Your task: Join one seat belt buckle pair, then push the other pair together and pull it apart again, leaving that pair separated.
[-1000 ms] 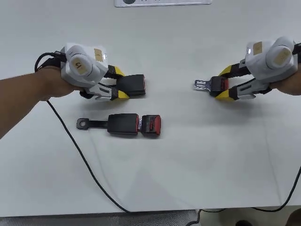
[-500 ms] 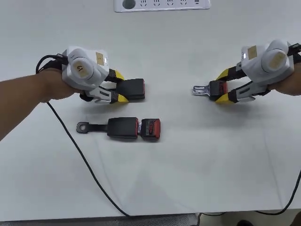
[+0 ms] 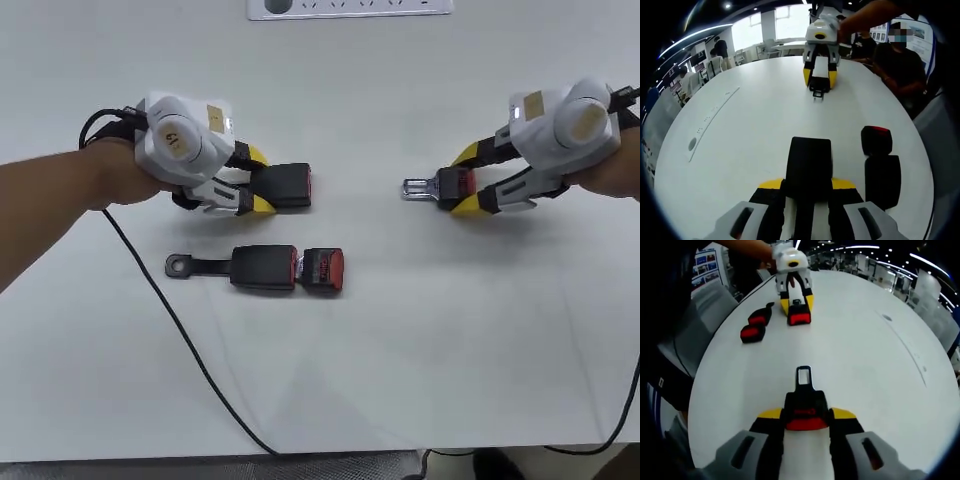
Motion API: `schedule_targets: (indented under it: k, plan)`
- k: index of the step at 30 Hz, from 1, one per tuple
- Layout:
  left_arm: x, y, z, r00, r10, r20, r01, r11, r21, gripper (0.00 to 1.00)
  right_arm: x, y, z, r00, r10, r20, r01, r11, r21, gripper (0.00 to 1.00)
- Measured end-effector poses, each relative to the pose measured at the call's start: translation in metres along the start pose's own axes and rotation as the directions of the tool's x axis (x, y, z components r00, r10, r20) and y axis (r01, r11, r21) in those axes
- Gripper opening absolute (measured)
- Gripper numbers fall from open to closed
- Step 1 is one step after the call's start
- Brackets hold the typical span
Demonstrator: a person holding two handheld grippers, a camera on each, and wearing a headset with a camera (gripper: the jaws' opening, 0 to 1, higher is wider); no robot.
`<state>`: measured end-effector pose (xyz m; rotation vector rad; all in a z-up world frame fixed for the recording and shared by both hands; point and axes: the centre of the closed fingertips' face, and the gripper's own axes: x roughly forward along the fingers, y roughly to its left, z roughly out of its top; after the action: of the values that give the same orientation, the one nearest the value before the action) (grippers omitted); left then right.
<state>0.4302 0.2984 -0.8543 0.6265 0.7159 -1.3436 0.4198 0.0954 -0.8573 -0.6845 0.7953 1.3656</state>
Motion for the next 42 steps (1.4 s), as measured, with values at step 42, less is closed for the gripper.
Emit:
schedule_targets:
  k: [42]
  plan:
    - [0.003,0.001,0.0,0.9999,-0.012,-0.007,0.012,1.0,0.02,0.34,0.061,0.004,0.091,0.9925,0.026,0.12,-0.025,1.0,-0.012,0.36]
